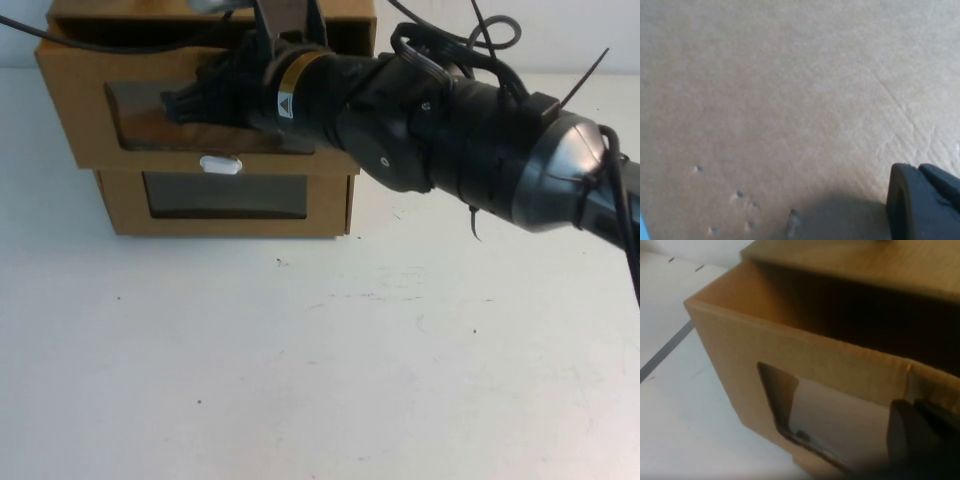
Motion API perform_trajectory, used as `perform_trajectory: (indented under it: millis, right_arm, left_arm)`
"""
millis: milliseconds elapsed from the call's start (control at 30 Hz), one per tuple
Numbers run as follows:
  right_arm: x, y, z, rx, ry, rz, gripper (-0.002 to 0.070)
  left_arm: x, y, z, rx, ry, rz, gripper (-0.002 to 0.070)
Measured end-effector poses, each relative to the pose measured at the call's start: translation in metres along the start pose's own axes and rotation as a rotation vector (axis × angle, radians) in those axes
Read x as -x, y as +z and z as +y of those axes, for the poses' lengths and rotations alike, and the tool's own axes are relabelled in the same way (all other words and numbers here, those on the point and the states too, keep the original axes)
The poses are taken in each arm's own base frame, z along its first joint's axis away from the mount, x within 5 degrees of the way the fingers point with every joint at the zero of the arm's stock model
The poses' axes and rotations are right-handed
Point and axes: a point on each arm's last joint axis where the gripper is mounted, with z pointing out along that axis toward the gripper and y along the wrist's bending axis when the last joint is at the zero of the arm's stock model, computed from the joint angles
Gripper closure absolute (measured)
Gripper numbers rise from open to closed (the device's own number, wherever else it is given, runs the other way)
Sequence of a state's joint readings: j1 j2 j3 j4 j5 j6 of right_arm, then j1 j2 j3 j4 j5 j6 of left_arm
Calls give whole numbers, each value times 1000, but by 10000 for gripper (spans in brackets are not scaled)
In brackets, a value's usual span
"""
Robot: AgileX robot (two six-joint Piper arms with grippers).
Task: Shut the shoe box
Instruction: Close the shoe box with your right arm
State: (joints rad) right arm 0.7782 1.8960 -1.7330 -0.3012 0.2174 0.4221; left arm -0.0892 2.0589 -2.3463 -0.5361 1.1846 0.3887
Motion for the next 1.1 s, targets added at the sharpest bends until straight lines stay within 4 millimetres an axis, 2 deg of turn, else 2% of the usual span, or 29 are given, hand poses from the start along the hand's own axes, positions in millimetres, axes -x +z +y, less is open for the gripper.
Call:
perform_trajectory:
  millis: [333,700,800,933,1100]
  right_arm:
    - [7,34,-24,-39,35,-55,687]
    - [7,51,-33,-47,43,-85,687]
    - [6,52,-33,-51,48,-74,687]
    - [1,47,-35,-83,51,29,687]
    - [14,20,-22,-39,5,133,687]
  left_arm:
    - [0,0,0,-3,-1,1,677]
    - [0,0,-1,-6,-1,-1,677]
    - [0,0,-1,-8,-2,-1,677]
    - [1,-2,-2,-8,0,-5,677]
    - [8,-27,-13,12,64,-43,677]
